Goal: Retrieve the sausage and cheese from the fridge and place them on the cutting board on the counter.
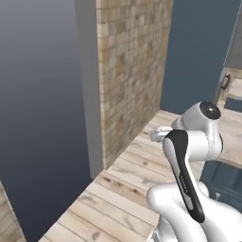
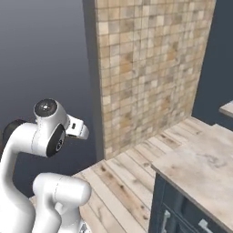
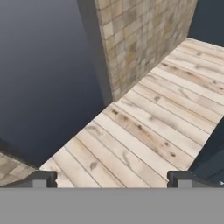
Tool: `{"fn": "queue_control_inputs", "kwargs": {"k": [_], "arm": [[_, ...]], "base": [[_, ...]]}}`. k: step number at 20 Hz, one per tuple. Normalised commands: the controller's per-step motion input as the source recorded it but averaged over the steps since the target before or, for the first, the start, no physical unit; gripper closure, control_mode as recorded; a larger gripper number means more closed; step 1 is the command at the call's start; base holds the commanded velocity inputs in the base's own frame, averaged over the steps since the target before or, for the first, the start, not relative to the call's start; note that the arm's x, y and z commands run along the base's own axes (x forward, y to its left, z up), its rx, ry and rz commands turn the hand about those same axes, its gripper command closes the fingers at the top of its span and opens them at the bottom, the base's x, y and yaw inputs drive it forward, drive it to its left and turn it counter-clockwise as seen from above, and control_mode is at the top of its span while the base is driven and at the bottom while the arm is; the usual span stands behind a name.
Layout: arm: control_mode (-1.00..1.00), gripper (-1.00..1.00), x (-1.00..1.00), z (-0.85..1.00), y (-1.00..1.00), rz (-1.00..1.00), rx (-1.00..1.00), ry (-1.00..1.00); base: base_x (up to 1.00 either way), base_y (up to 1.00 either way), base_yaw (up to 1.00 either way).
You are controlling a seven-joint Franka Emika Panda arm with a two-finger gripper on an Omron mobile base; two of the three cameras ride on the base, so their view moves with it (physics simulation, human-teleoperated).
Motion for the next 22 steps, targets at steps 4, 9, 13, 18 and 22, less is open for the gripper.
{"fn": "queue_control_inputs", "kwargs": {"k": [4,9,13,18,22], "arm": [[1.00,-1.00,0.00,0.00,0.00,0.00,0.00,0.00],[1.00,-1.00,0.00,0.00,0.00,0.00,0.00,0.00],[1.00,-1.00,0.00,0.00,0.00,0.00,0.00,0.00],[1.00,-1.00,0.00,0.00,0.00,0.00,0.00,0.00],[1.00,-1.00,0.00,0.00,0.00,0.00,0.00,0.00]], "base": [[1.00,0.33,-0.40],[1.00,0.22,-0.46],[1.00,0.12,-0.50],[1.00,0.20,-0.47],[1.00,0.18,-0.47]]}}
